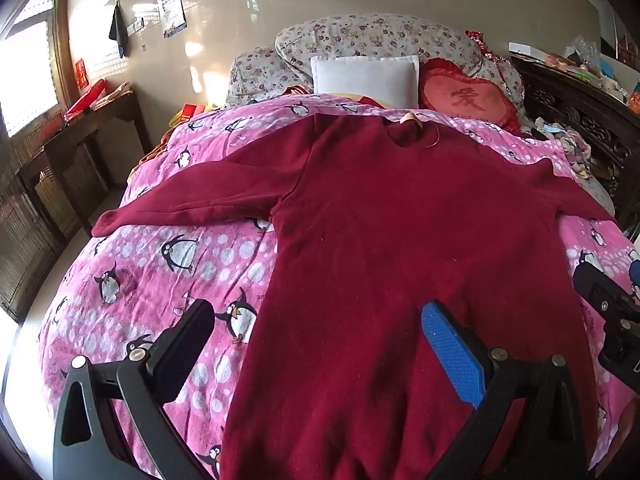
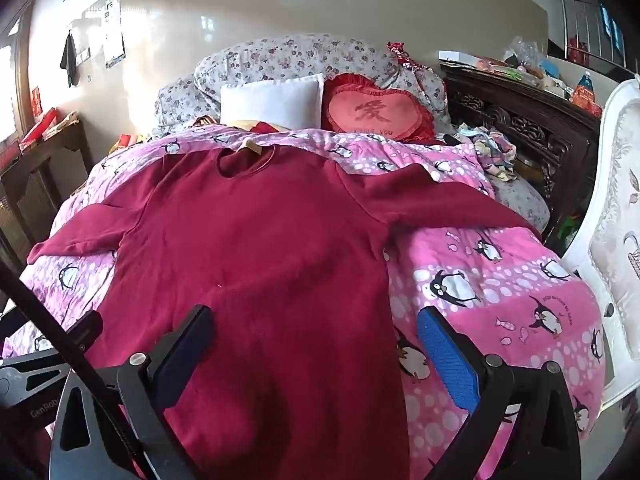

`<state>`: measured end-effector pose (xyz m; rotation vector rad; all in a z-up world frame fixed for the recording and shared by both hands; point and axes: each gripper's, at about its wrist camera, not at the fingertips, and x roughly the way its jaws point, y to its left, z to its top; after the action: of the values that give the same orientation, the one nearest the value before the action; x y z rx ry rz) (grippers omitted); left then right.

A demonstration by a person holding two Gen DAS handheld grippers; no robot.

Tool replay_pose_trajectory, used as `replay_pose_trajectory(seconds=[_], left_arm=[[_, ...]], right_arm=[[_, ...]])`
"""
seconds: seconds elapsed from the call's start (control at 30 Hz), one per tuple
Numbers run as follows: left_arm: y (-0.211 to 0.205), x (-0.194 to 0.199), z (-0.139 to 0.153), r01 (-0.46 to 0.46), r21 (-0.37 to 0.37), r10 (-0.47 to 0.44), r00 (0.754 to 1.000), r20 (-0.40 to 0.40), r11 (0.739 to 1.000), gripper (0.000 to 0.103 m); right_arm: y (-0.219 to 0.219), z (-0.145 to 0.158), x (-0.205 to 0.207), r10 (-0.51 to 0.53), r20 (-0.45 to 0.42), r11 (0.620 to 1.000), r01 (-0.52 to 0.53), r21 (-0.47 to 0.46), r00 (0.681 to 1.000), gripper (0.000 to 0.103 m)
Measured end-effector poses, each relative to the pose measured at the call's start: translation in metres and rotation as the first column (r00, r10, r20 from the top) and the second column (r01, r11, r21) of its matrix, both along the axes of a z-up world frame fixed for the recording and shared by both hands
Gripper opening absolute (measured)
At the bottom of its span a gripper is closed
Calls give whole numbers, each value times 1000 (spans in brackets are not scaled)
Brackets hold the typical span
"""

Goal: Fold small clothes

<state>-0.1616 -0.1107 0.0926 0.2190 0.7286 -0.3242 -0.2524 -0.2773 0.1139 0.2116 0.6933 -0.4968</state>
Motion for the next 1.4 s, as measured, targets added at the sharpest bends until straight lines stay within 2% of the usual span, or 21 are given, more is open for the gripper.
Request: replay_pose_trajectory(seconds=[0.7,1.3,1.4], left_arm=[[-11,28,-23,-13,5,13,998,-58,1000,103],[-16,62,-29,-21,-2,21,995,-93,1000,103],[-14,67,-30,-30,-6,29,995,-100,1000,103]], right_arm=[[-9,-17,30,0,-26,1000,0,7,1000,103],[-13,-23,73,19,-60,1000,-19,4,998,103],[-11,-23,79,21,-43,1000,-21,3,999,103]])
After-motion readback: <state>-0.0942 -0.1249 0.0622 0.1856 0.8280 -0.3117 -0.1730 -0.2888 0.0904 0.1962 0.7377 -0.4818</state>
